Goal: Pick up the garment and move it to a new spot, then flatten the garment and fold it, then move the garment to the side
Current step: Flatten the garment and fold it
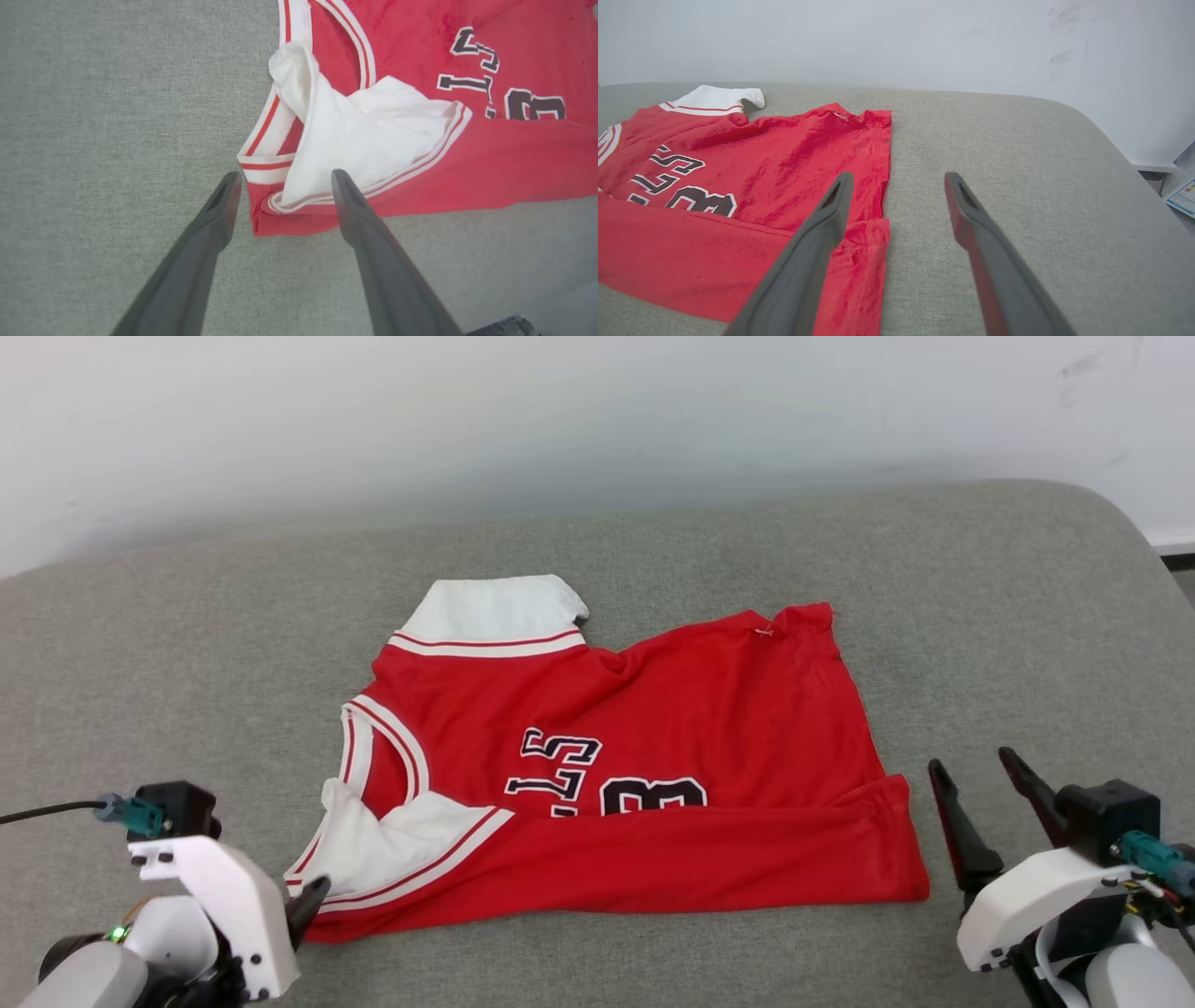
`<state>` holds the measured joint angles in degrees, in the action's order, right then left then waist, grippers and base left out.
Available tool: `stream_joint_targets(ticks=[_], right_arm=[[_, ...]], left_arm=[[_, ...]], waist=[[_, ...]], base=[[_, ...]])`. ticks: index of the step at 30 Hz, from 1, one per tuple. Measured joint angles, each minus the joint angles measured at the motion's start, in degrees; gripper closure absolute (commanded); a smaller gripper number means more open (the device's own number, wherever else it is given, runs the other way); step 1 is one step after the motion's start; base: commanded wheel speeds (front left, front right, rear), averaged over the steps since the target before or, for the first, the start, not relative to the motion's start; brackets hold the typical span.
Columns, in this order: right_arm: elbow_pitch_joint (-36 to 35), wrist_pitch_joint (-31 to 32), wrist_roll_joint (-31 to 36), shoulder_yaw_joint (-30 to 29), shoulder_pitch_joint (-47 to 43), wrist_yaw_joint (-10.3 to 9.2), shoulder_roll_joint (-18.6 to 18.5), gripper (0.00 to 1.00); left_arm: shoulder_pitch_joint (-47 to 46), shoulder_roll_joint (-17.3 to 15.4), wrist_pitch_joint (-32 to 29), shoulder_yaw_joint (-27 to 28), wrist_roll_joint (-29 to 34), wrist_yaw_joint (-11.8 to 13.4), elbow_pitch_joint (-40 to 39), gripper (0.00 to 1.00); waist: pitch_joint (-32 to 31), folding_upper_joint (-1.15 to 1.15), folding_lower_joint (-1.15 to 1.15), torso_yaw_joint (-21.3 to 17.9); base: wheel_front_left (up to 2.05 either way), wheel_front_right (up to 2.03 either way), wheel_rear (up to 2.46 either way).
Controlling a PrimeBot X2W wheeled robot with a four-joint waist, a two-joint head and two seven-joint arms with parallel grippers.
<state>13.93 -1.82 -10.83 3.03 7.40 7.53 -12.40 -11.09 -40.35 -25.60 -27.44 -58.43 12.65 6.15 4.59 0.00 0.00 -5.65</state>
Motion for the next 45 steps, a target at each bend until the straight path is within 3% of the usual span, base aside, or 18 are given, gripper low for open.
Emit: stream_joint_targets(ticks=[3,7,16,17,18,19,20,26,31,39,45], right_arm=[[-3.1,0.1,1.5,-0.3,-1.3,0.0,2.2,0.0],[-6.5,0.3,2.8,-0.2,-1.7,0.0,4.0,0.0],[-8.4,0.1,2.7,0.4,-1.4,0.0,5.4,0.0],[-8.4,0.2,2.6,0.4,-1.4,0.0,5.4,0.0],[-8.4,0.3,2.5,0.4,-1.3,0.0,5.4,0.0],[-8.4,0.3,2.4,0.3,-1.3,0.0,5.4,0.0],[-8.4,0.4,2.3,0.2,-1.3,0.0,5.2,0.0],[-8.8,2.4,2.1,-0.7,-1.4,0.0,4.2,0.0],[-9.5,7.1,0.0,-0.3,-1.8,0.0,1.3,0.0],[-8.0,21.8,-6.4,1.7,-2.1,0.0,-5.3,0.0],[-6.6,30.0,-10.8,3.1,-2.1,-0.01,-6.7,0.0]], left_arm=[[1.7,-2.6,-5.0,-0.4,-1.6,1.7,-2.3,0.0],[2.6,-3.9,-7.0,0.0,-2.4,3.5,-3.4,0.0],[0.0,-1.9,-5.5,1.9,-3.0,5.1,0.3,0.0],[-0.2,-1.8,-5.7,1.7,-3.0,5.1,0.7,0.36],[-0.4,-1.5,-5.9,1.8,-3.5,5.0,1.0,0.57],[-0.5,-0.9,-6.0,2.0,-4.1,4.7,1.4,0.69],[-0.7,-0.6,-5.9,2.1,-4.3,4.6,1.8,1.0],[-0.4,1.4,-2.6,2.2,-4.4,3.0,3.2,1.0],[1.0,2.2,1.6,2.2,-2.5,3.2,0.6,1.0],[1.3,1.8,3.6,1.4,0.8,5.3,-8.1,1.0],[0.0,2.1,3.4,0.2,2.5,6.1,-12.3,1.0]], waist=[[0.8,0.0,0.0,-0.8],[2.9,0.0,0.0,-1.9],[8.6,0.0,0.0,-4.3],[8.9,0.0,0.0,-4.6],[9.1,0.0,0.0,-4.8],[9.2,0.0,-0.01,-4.9],[9.2,0.0,0.0,-5.0],[7.6,0.0,0.0,-4.2],[6.3,0.0,0.0,-2.4],[6.8,0.0,0.0,1.7],[9.4,0.0,0.0,3.9]], base=[[0.0,0.0,0.0],[0.0,0.0,0.0],[0.0,0.0,0.0],[0.0,0.0,0.0],[0.0,0.0,0.0],[0.0,0.0,0.0],[0.0,0.0,0.0],[0.0,0.0,0.0],[0.0,0.0,0.0],[0.0,0.0,0.0],[0.0,0.0,0.0]])
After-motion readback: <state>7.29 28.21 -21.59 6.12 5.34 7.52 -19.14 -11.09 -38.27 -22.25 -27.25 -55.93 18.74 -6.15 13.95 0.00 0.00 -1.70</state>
